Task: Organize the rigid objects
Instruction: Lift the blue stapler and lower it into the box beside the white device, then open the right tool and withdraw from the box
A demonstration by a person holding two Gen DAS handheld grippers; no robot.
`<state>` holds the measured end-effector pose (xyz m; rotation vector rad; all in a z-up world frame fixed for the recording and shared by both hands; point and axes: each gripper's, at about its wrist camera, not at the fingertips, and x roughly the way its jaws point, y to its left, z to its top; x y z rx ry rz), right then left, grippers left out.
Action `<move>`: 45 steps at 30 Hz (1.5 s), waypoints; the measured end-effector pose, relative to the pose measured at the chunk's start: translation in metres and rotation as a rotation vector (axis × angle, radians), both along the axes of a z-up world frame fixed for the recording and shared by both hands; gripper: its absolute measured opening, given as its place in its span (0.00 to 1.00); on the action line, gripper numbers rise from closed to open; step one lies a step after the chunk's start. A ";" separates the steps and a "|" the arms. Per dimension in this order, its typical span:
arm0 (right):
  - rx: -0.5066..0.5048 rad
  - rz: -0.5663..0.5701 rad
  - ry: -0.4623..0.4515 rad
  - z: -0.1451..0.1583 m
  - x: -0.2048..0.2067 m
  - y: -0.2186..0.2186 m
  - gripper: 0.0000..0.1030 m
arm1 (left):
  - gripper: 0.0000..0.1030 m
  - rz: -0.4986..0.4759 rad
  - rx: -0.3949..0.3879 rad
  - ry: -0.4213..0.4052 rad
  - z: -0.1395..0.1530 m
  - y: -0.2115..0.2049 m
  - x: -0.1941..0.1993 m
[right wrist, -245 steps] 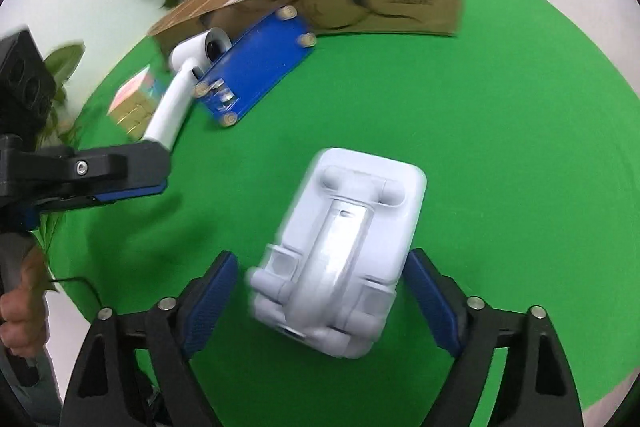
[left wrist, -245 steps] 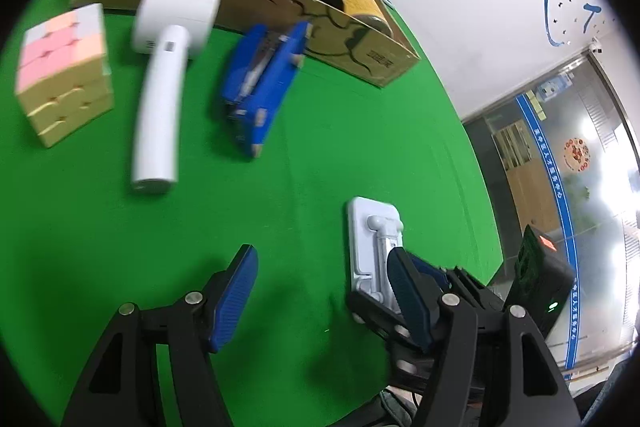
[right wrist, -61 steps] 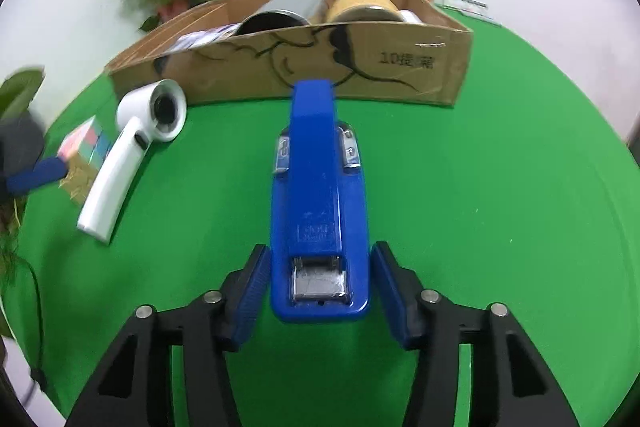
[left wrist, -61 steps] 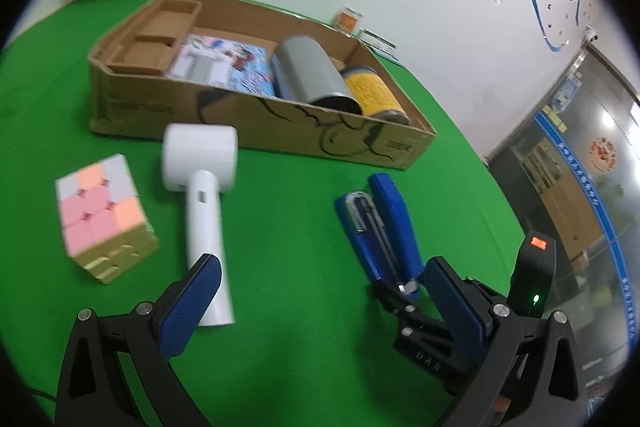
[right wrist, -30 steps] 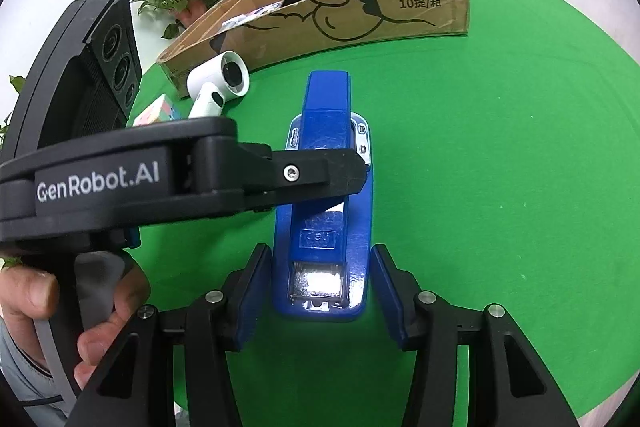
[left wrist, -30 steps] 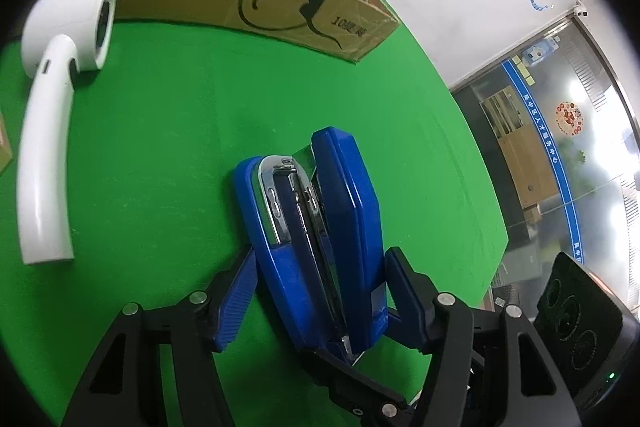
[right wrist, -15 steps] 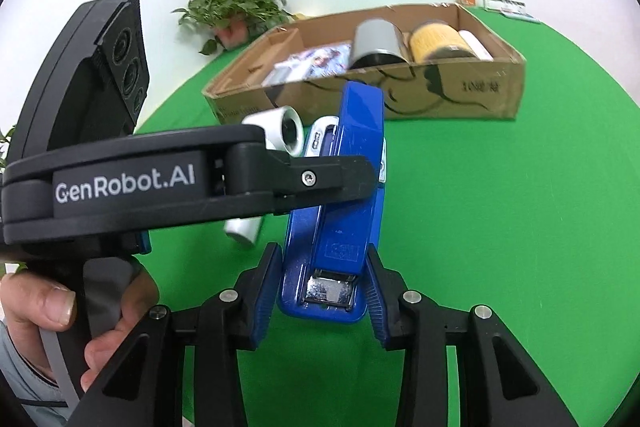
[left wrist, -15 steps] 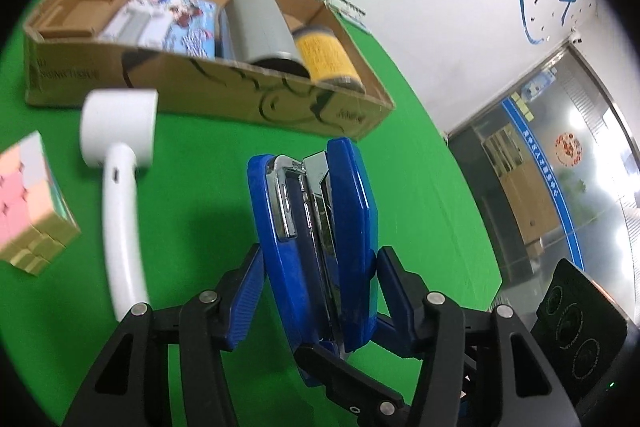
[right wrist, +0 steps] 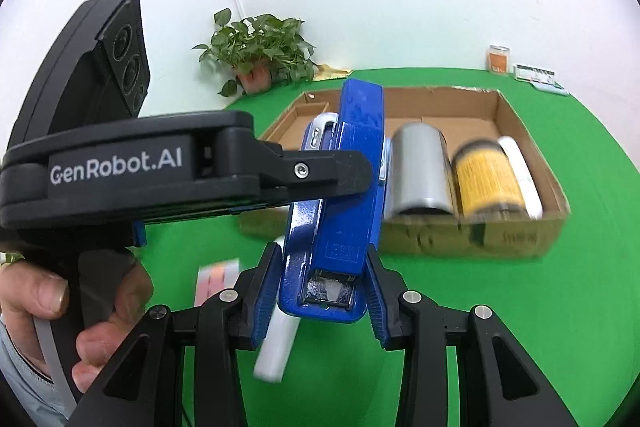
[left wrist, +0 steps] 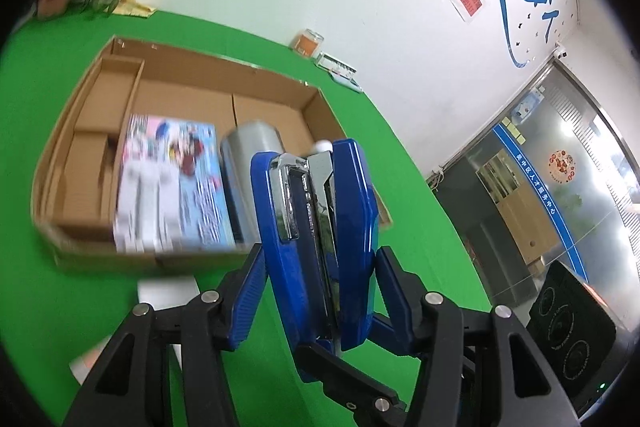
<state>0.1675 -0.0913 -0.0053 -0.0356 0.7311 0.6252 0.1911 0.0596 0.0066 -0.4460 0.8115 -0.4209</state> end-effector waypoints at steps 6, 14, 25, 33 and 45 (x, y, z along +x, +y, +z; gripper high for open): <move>-0.018 0.000 0.059 -0.004 0.071 0.029 0.36 | 0.51 -0.003 -0.008 0.057 -0.009 0.020 0.060; -0.058 -0.006 0.159 -0.038 0.132 0.057 0.36 | 0.51 -0.020 -0.062 0.169 -0.050 0.041 0.112; -0.118 -0.028 0.200 -0.071 0.151 0.074 0.37 | 0.52 -0.030 -0.102 0.255 -0.083 0.052 0.129; -0.110 -0.058 0.092 -0.050 0.125 0.064 0.62 | 0.57 -0.015 0.009 0.135 -0.050 0.045 0.114; -0.123 -0.094 -0.038 -0.044 0.085 0.041 0.82 | 0.83 0.195 0.281 -0.224 0.002 0.038 0.017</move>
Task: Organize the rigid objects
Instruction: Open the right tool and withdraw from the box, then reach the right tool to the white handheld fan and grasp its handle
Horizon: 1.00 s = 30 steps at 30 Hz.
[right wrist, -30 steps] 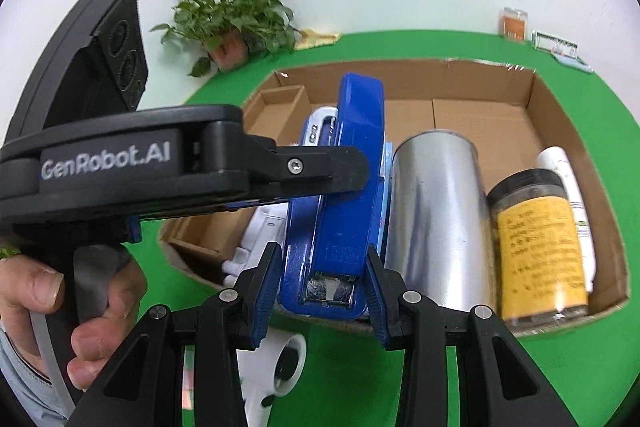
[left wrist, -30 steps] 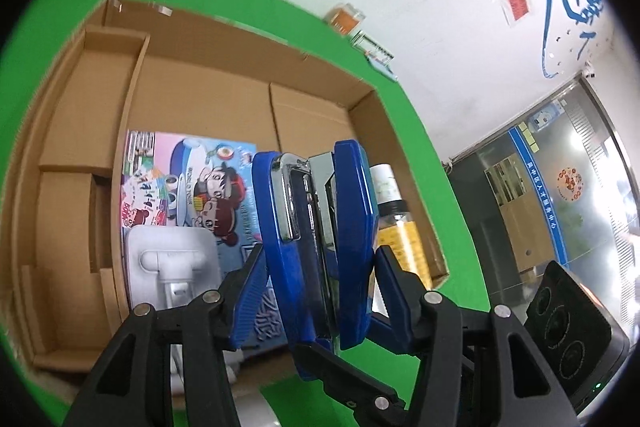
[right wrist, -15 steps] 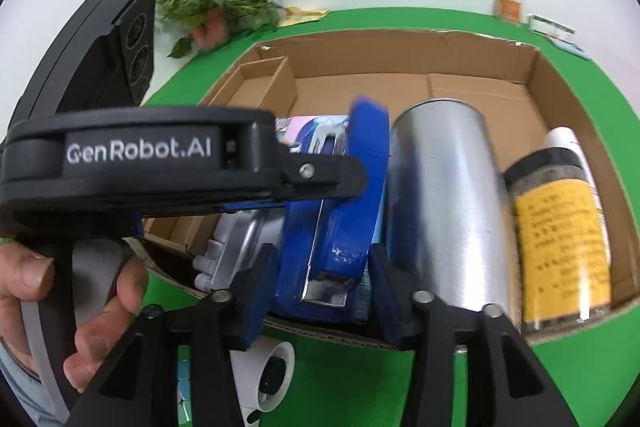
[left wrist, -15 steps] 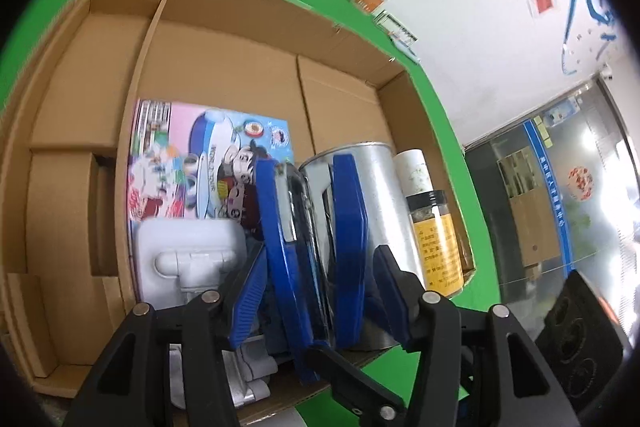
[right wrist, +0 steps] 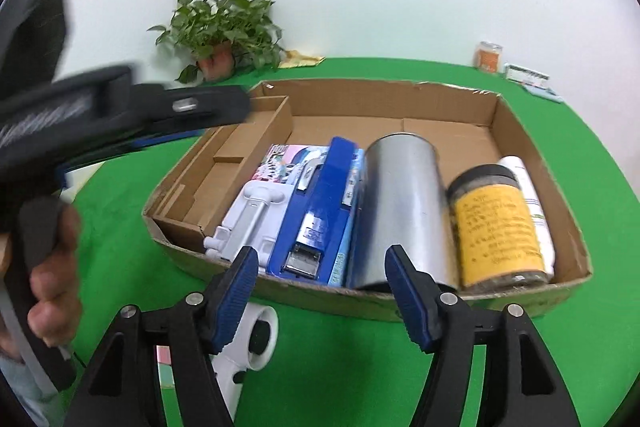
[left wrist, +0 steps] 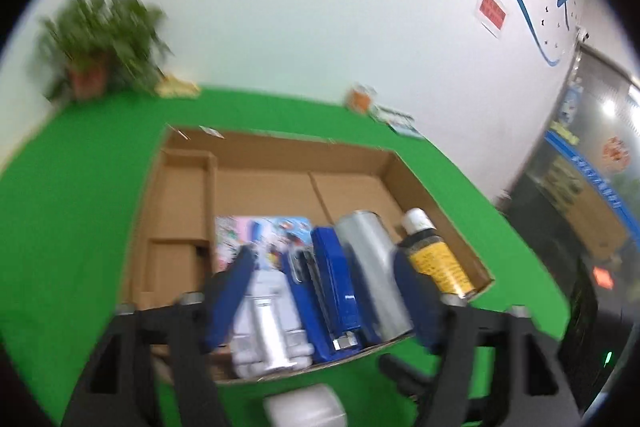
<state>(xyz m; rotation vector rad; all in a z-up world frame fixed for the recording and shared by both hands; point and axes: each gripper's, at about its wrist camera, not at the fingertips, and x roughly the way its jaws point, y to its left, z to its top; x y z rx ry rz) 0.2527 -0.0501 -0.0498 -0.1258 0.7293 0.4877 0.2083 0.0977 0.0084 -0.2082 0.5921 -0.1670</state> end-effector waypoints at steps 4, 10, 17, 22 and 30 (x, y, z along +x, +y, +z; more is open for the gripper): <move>0.017 0.021 0.013 -0.003 0.010 0.002 0.80 | 0.84 0.089 0.087 -0.059 0.004 0.002 -0.027; 0.016 0.029 0.072 -0.006 0.023 0.012 0.53 | 0.84 0.164 0.062 -0.044 -0.010 0.018 -0.050; 0.019 -0.026 -0.081 -0.009 -0.046 -0.029 0.99 | 0.84 0.240 0.157 -0.091 -0.019 0.001 -0.092; 0.064 -0.074 -0.079 -0.003 -0.084 -0.063 0.99 | 0.83 0.235 0.134 -0.047 -0.033 -0.004 -0.108; 0.019 -0.083 -0.128 -0.002 -0.126 -0.090 0.99 | 0.31 0.157 0.095 -0.023 -0.033 -0.030 -0.127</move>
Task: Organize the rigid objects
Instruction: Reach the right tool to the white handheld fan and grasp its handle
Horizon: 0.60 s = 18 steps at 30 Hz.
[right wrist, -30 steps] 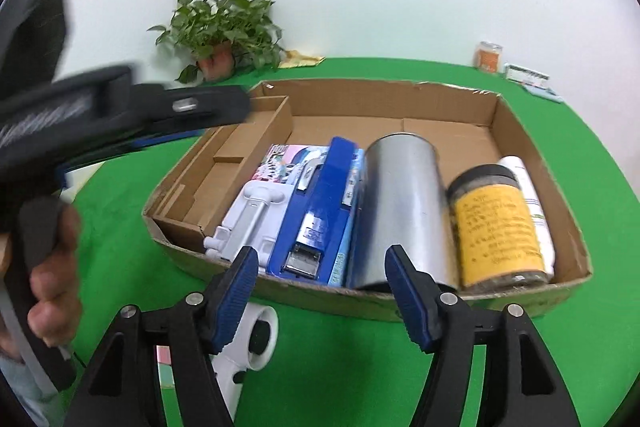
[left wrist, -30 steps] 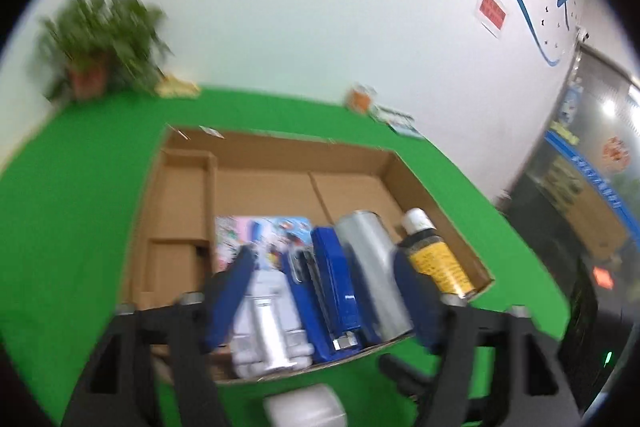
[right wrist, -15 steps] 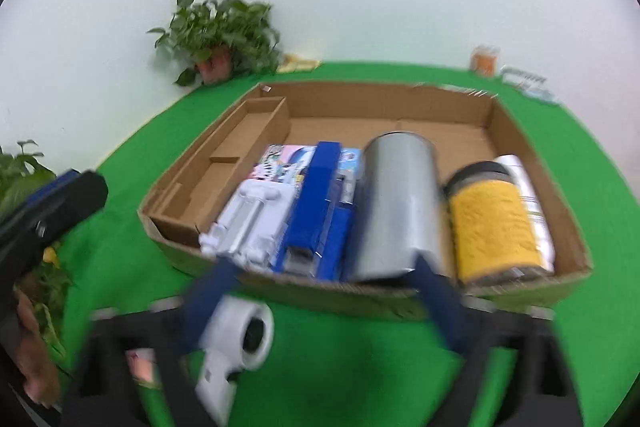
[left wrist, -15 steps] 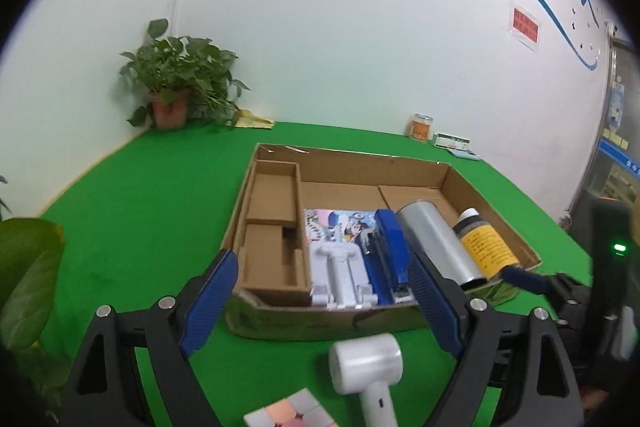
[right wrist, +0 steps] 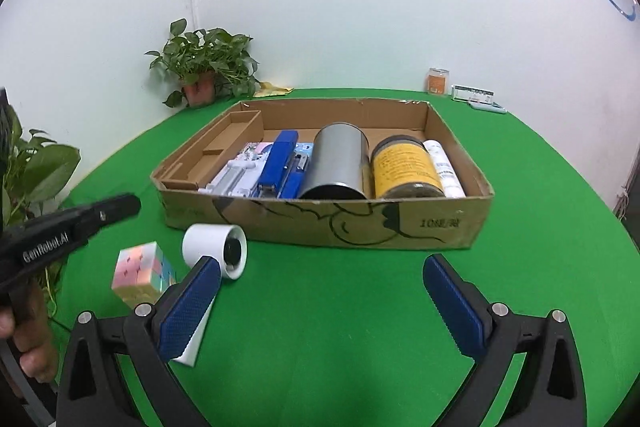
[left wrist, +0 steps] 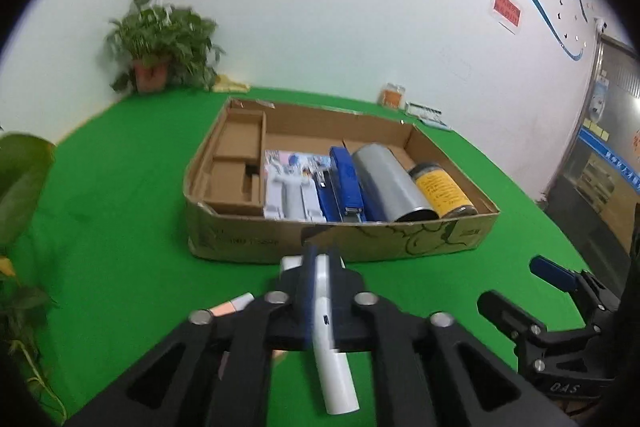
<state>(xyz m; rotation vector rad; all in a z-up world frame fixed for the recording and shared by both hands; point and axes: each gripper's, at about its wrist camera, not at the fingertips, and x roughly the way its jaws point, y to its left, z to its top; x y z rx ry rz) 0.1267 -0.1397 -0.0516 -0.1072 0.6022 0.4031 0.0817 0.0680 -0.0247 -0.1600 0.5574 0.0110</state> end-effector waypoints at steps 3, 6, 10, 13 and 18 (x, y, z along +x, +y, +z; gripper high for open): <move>0.003 0.007 0.010 -0.001 -0.004 -0.004 0.99 | 0.99 0.049 0.030 -0.031 0.005 -0.003 -0.012; 0.006 0.049 0.040 -0.004 -0.007 -0.002 0.99 | 0.99 0.055 -0.002 -0.016 0.008 0.006 -0.020; 0.010 0.134 0.114 -0.016 -0.007 0.016 0.99 | 0.99 0.100 -0.065 0.021 0.003 0.027 -0.033; 0.032 0.212 0.268 -0.038 0.003 0.036 0.99 | 0.99 0.126 -0.075 0.047 -0.004 0.035 -0.042; 0.010 0.260 0.459 -0.083 0.019 0.085 0.84 | 0.99 0.140 -0.099 0.099 -0.011 0.047 -0.057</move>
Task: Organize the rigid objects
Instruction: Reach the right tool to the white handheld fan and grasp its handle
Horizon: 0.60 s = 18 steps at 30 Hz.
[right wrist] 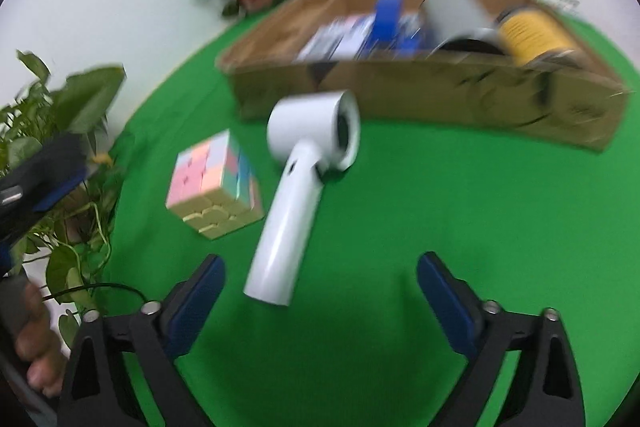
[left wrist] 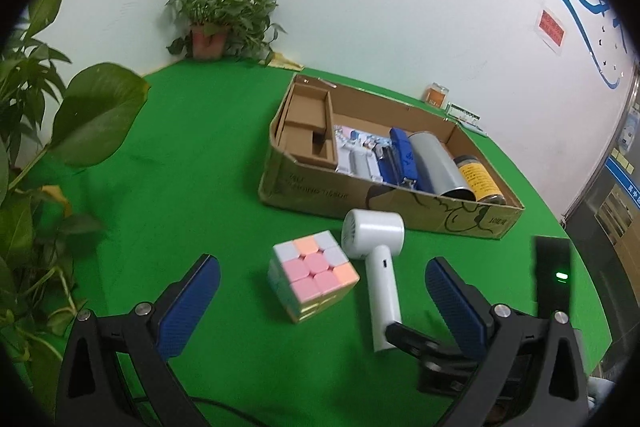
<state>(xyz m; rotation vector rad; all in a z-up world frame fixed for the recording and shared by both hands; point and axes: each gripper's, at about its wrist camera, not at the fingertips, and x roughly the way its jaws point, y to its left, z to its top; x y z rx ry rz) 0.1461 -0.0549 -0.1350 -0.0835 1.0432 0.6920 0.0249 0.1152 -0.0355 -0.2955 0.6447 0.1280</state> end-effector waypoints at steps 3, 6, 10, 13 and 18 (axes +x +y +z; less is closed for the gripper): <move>-0.026 0.007 -0.018 -0.010 0.005 0.020 0.70 | 0.99 -0.029 -0.011 0.029 -0.002 0.002 -0.002; -0.067 0.044 -0.047 -0.011 0.003 0.030 0.31 | 0.99 -0.050 -0.040 0.027 -0.003 0.001 -0.003; -0.103 0.025 -0.105 -0.009 -0.007 0.015 0.23 | 0.99 -0.104 -0.074 0.033 -0.008 -0.010 0.004; -0.093 -0.014 -0.107 -0.009 -0.012 -0.015 0.23 | 0.99 -0.167 -0.106 0.050 -0.014 -0.025 0.009; -0.105 -0.145 -0.113 -0.005 -0.020 -0.085 0.22 | 0.99 -0.324 -0.231 0.117 -0.036 -0.061 0.026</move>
